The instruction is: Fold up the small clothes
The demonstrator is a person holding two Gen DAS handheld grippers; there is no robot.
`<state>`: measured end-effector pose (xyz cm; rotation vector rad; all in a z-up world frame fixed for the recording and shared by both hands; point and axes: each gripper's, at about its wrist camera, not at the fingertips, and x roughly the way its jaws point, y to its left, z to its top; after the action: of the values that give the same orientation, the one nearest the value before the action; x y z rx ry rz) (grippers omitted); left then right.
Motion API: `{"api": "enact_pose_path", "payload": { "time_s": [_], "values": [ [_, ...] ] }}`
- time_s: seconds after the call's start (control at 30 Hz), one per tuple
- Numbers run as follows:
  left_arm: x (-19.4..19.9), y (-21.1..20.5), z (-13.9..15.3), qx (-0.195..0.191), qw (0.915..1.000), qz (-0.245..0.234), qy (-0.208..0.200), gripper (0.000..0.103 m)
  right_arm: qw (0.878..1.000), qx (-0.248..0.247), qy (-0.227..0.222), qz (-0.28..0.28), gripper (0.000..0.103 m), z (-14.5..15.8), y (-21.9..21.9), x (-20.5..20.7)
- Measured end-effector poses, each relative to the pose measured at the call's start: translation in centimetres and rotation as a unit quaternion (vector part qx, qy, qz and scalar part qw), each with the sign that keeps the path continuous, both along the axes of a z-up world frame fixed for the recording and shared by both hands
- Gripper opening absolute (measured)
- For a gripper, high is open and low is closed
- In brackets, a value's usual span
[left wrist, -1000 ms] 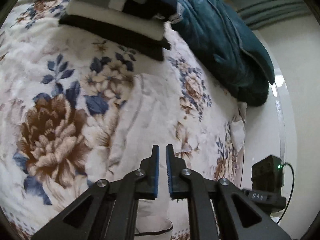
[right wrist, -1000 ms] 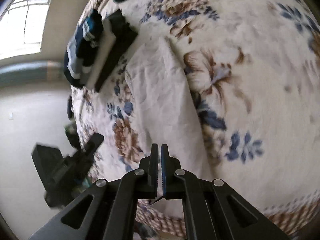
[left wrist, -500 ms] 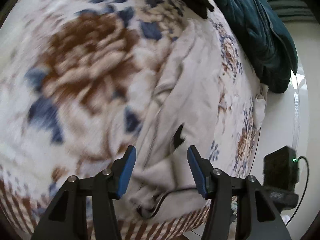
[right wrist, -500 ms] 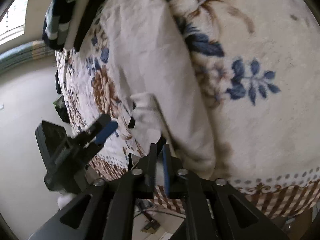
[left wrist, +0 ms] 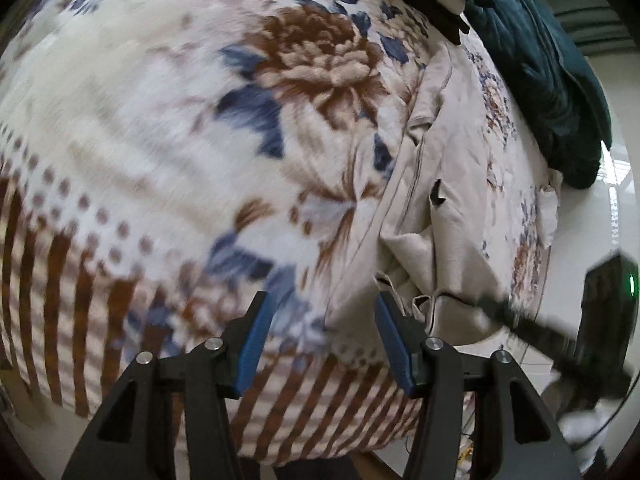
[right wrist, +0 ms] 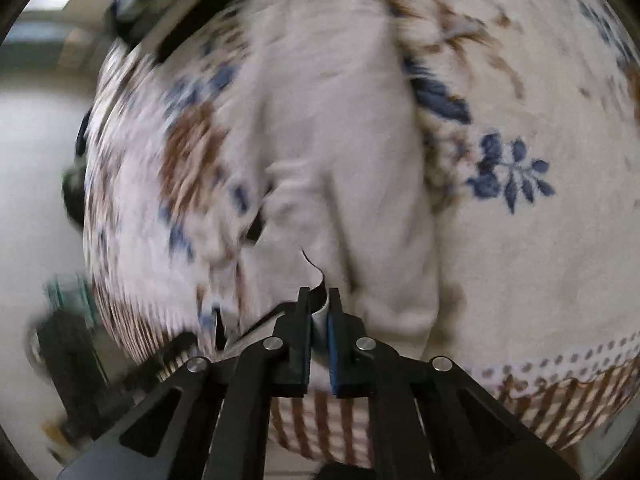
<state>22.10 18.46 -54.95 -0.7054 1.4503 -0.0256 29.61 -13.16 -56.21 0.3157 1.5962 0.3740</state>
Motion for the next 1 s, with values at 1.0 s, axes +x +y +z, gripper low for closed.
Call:
{"api": "enact_pose_path", "payload": {
  "time_s": [1.0],
  "values": [
    [-2.7,-8.4,-6.7,-0.027,0.9913,-0.129,0.005,0.02,0.961,0.113,0.151,-0.202,0.045,-11.9,-8.1,-12.5]
  ]
}}
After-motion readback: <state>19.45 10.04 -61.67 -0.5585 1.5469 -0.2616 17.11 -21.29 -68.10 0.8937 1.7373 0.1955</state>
